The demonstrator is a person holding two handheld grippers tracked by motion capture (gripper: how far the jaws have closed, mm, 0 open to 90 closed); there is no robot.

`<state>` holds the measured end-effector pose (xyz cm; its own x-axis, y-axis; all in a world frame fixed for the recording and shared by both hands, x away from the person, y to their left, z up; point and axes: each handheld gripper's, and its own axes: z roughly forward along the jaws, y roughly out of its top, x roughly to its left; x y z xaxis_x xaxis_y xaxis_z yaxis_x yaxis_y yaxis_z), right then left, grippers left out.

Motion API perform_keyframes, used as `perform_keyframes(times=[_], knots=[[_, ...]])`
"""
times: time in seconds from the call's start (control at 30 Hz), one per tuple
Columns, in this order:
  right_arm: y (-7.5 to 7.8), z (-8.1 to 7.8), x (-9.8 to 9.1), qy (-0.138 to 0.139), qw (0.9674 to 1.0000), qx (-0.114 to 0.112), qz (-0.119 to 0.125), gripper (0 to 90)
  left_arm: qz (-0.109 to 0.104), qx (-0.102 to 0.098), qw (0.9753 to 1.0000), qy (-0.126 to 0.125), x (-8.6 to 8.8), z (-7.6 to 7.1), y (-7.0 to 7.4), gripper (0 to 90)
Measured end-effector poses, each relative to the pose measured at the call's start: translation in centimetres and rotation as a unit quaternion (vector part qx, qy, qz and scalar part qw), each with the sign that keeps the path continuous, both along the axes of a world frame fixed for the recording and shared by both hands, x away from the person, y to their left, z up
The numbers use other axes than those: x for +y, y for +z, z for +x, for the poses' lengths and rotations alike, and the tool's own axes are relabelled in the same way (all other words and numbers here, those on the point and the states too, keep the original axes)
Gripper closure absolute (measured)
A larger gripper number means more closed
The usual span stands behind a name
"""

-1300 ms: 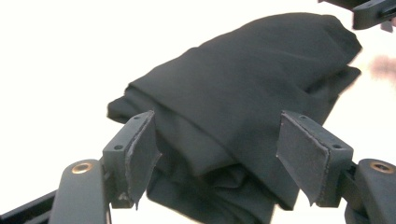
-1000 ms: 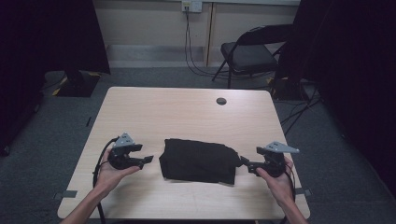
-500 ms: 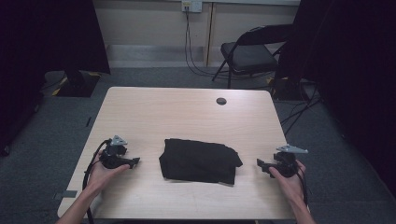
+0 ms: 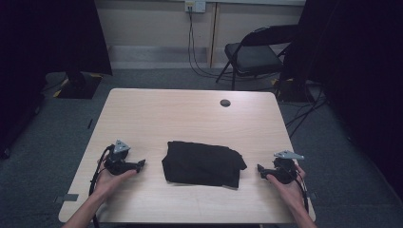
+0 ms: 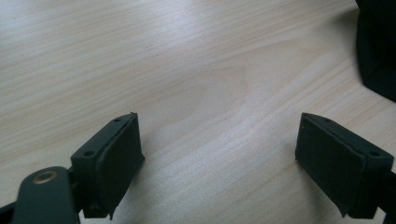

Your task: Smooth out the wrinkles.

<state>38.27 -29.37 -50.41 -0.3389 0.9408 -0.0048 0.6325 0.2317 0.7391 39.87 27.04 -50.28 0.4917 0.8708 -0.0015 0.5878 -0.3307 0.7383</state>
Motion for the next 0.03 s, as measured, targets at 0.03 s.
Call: perform_keyframes(times=[0.03], knots=[[0.00,0.00,0.00,0.000,1.0000,0.000,0.000,13.6,-0.001,0.000,1.0000,0.001,-0.02,-0.01,-0.01,14.1]])
